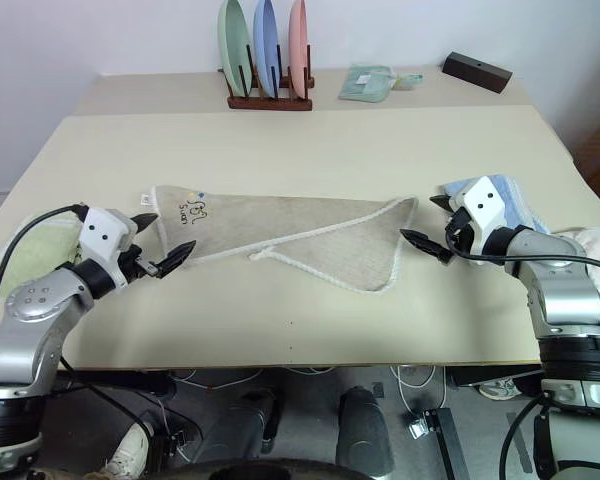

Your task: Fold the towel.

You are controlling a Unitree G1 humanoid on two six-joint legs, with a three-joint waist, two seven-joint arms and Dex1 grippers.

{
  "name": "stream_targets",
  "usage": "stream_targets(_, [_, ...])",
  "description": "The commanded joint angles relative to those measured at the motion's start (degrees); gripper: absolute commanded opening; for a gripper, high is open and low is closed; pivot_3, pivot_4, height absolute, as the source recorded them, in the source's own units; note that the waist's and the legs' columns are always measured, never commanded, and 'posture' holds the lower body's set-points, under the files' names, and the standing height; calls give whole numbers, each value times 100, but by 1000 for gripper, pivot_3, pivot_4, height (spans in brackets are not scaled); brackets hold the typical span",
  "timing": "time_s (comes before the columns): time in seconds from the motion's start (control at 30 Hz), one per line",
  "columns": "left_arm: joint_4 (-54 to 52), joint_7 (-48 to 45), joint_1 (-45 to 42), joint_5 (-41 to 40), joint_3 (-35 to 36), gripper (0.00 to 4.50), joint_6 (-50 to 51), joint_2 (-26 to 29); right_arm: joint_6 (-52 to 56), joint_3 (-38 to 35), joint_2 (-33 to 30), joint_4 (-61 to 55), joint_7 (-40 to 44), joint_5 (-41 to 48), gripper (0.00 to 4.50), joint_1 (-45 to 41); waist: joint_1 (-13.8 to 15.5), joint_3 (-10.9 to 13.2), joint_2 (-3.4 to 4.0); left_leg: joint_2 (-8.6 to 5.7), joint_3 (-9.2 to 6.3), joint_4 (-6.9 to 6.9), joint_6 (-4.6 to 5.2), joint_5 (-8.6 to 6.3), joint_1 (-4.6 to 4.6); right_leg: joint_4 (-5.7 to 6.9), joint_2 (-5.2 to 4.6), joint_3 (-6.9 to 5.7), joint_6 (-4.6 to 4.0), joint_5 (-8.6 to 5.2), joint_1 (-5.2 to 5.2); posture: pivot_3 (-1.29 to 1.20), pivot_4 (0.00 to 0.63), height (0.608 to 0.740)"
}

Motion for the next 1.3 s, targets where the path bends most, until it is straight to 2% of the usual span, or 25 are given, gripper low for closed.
stream_targets(0.03, [-614,-347,71,-60,-239,4460,-31,267,218,-158,-36,-307,45,191,4500,-17,0,0,0,0,0,0,0,0,0,0,0,0,0,0,0,0,150,738])
stream_targets(0.1, [-817,-589,104,375,-710,4460,-176,620,423,-157,15,-459,38,310,4500,-40,-3,0,0,0,0,0,0,0,0,0,0,0,0,0,0,0,150,738])
stream_targets(0.2, [-734,-348,-99,1102,-1201,4460,-354,809,533,-123,106,-744,-60,359,4500,80,2,0,2,1,8,0,0,0,2,1,1,7,-1,0,-1,0,150,738])
stream_targets(0.3, [-502,-217,-170,1264,-1253,4460,-363,758,584,-75,245,-992,-242,310,4500,212,4,1,-1,1,7,0,2,-1,1,0,1,7,0,0,-1,0,150,738])
stream_targets(0.6, [421,-369,-96,1870,-1284,4460,-751,1284,582,-113,454,-1266,-536,313,4500,318,2,1,0,1,6,-2,3,-1,1,4,2,8,1,0,-5,0,150,738])
stream_targets(0.9, [1734,-33,-462,2261,-1451,4460,-1541,1129,524,-38,557,-1306,-621,291,4500,274,-9,-3,7,2,6,-2,2,-1,8,8,3,8,1,0,-2,0,150,738])
stream_targets(1.0, [1887,121,-584,2367,-1444,3656,-1609,1042,474,-7,566,-1252,-584,269,4500,210,-8,-8,15,1,6,-2,2,-1,9,8,2,9,1,1,0,0,150,738])
stream_targets(1.23, [1720,164,-528,2419,-1311,198,-1577,988,311,87,521,-1029,-432,161,4500,12,-20,-8,14,1,6,-2,2,-1,9,9,4,9,2,1,-2,0,150,738])
stream_targets(1.3, [1598,192,-476,2431,-1233,88,-1515,1009,220,171,469,-965,-346,61,4500,-93,-19,-8,14,1,6,-2,2,-1,8,7,3,10,2,1,-2,0,150,738])
